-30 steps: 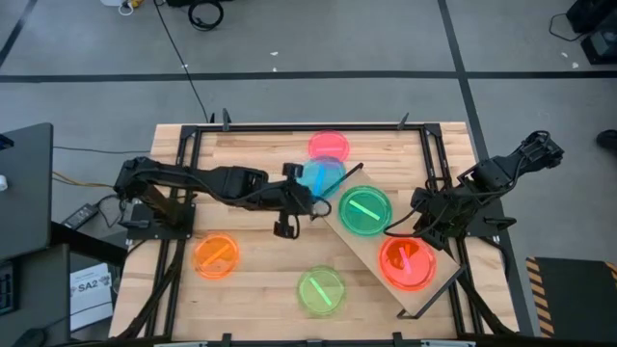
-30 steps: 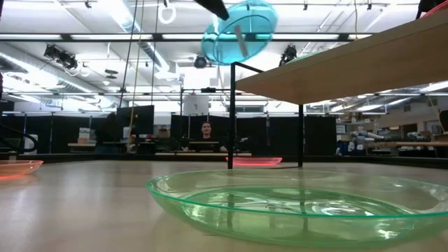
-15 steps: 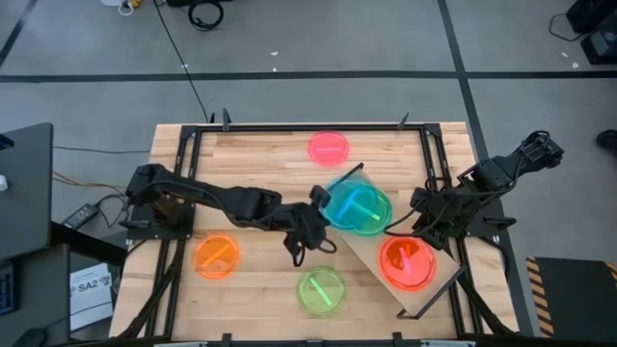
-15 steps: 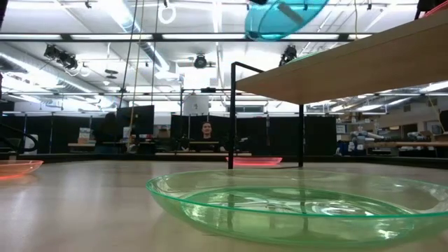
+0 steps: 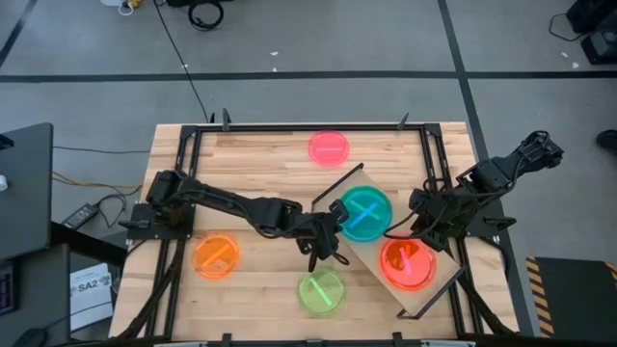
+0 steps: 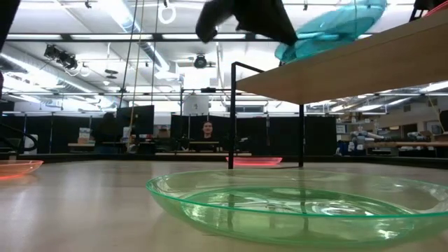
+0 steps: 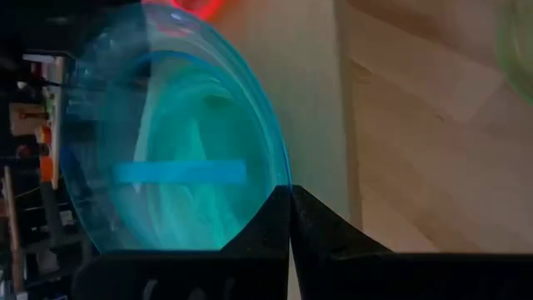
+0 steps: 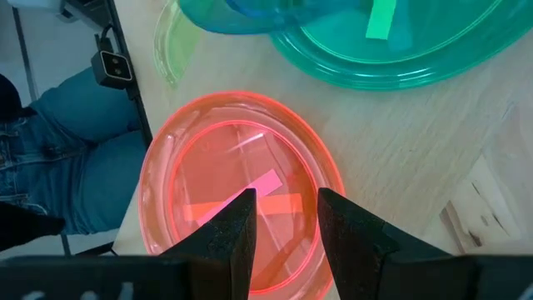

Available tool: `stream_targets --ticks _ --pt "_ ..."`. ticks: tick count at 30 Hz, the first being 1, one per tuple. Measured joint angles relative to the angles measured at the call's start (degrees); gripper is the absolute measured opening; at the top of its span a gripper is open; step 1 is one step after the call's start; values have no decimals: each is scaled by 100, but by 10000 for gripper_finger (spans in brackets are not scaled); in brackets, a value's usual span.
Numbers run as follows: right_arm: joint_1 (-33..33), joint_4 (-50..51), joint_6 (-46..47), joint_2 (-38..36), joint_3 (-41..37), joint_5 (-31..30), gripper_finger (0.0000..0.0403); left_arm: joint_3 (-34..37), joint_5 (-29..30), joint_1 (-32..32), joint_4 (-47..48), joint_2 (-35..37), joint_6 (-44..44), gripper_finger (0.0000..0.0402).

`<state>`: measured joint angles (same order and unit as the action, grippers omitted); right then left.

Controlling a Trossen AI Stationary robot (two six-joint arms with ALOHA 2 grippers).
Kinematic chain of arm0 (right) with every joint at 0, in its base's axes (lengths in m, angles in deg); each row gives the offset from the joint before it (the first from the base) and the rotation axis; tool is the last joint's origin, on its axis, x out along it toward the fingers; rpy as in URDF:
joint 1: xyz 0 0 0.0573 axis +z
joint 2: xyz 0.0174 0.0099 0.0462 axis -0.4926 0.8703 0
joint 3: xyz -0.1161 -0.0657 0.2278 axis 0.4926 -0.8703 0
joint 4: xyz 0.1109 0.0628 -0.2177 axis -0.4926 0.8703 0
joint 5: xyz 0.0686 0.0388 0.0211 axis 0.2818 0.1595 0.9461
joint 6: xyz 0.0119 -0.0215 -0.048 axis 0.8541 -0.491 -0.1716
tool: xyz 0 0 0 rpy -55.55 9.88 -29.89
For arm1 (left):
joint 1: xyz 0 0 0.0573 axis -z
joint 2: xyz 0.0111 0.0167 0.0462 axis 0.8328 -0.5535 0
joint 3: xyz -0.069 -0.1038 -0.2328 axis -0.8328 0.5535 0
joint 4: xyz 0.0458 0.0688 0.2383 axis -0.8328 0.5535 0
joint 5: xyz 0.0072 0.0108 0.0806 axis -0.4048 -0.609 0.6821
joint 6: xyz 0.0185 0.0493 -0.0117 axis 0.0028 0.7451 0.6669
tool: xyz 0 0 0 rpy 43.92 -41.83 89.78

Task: Place and stack plates onto a shelf
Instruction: Stack the blue plate on top of the green plate on the shelf

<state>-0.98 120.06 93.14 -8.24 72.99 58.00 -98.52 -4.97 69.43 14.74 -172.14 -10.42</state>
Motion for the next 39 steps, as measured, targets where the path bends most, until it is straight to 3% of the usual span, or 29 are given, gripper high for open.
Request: stream_targets --ticks 16,32,39 --pt "0 -15 0 -4 2 2 135 1 4 -303 -399 -123 -107 6" --pt "0 -13 0 -4 -1 2 135 1 2 -301 -408 -123 -132 36" --pt "0 -13 1 -4 -1 2 135 1 2 -301 -410 -123 -600 57"
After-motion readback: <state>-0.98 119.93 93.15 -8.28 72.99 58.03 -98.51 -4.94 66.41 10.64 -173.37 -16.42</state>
